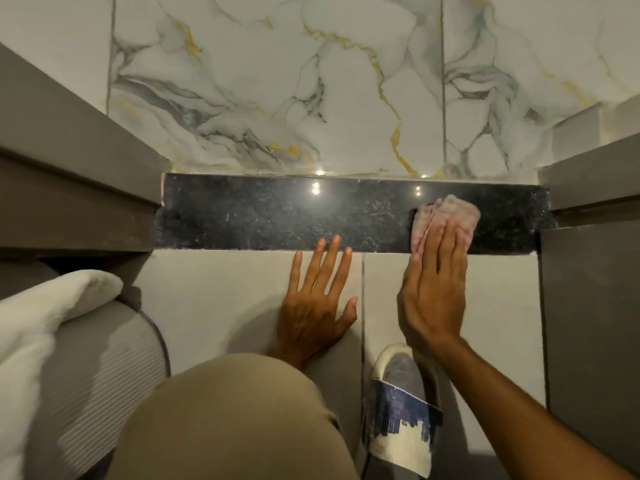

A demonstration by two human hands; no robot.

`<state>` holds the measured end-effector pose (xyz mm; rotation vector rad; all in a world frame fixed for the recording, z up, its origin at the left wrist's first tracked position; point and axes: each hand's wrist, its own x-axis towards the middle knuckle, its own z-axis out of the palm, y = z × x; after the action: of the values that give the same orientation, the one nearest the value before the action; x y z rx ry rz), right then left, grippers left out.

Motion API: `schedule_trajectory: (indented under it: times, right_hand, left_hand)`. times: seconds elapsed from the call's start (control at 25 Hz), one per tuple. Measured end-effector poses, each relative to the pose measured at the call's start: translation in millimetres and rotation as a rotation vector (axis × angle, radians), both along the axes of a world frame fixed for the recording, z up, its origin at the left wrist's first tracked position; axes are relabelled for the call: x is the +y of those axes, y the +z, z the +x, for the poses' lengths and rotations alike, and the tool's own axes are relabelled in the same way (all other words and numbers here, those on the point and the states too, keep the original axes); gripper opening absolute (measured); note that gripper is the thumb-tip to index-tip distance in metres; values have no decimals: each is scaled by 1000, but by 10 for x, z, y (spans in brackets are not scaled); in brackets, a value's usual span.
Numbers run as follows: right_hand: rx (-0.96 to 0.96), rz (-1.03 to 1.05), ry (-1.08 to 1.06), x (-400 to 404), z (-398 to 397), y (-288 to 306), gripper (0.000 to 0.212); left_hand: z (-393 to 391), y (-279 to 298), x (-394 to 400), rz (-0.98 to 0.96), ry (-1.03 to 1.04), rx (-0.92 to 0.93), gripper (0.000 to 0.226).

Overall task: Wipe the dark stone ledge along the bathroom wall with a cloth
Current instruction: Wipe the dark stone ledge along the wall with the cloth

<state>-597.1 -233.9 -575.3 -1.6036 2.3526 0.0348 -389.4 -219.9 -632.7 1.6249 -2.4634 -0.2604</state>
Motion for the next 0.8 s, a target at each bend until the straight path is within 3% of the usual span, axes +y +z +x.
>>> schedule_trajectory:
  times: [0.08, 0.24, 0.36, 0.44, 0.52, 0.64, 0.8]
  right_hand:
    - [50, -31, 15, -480, 283, -62, 69]
    - [-86, 4, 612, -454, 859, -150, 66]
    - [-104, 29, 517, -15, 726, 4, 64]
    - [-32, -15, 363, -172, 816, -38, 64]
    - [-24, -55, 358, -596, 1276, -104, 65]
    - [-127, -35, 735, -884, 1986, -185, 66]
    - [-121, -38, 1192, -571, 1572, -147, 65]
  left_hand:
    - [33, -22, 27, -9, 38, -8, 80]
    - [326, -11, 119, -9, 260, -23, 74]
    - [717, 45, 315, 20, 390, -79, 77]
    - [896, 47, 449, 42, 464, -87, 77]
    - [982, 33, 524, 61, 531, -70, 75]
    - [1050, -21, 629, 38, 613, -80, 72]
    - [1188, 5, 802, 19, 680, -58, 71]
